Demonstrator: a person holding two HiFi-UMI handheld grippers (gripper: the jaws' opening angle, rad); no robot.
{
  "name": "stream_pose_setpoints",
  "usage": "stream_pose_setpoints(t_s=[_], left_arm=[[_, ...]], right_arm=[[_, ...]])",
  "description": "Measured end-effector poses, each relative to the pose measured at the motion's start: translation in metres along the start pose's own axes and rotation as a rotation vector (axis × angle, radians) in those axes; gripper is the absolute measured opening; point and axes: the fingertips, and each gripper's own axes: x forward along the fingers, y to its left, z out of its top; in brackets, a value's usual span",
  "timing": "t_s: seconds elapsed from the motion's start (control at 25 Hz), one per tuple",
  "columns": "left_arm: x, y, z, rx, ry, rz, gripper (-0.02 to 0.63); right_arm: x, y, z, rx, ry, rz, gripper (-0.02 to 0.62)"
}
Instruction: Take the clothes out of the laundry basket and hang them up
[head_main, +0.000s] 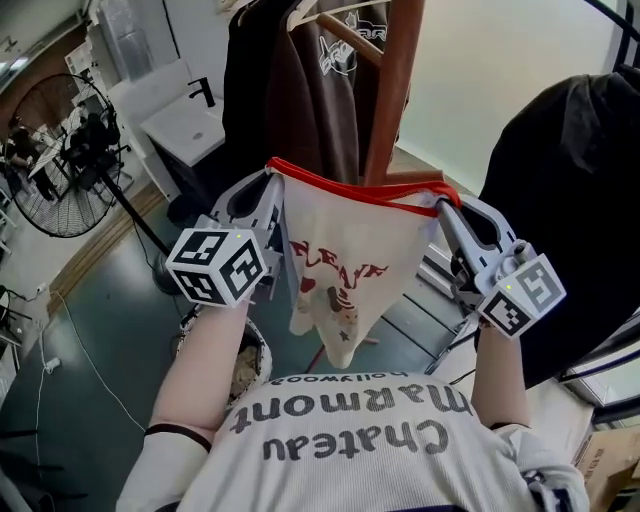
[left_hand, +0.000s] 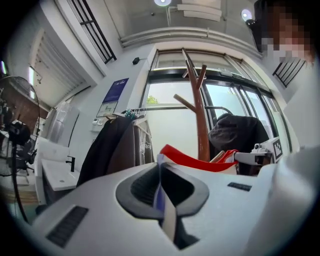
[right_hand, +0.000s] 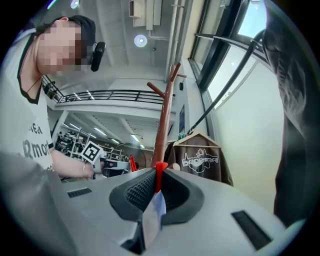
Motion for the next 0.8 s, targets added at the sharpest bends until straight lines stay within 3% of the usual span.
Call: stream_pose_setpoints(t_s=[0.36,0.52,0.8], left_arm=[[0.006,0.017,-0.08,-0.036,0.143,0.029,0.02],[-0.003,0.019,-0.121,-0.05,0.227,0.037,0.02],[-0.022,-0.003,-0.175,-0.088,0.327,-0.012,0.02]], right_arm=[[0.007,-0.007,-0.078,0.062,0.099,0.086,0.04],[0.008,0.002,-0.117,0.108,0.196,0.103,0.04],[0.007,0.024,-0.16,0.311,0.215,0.122,0.04]])
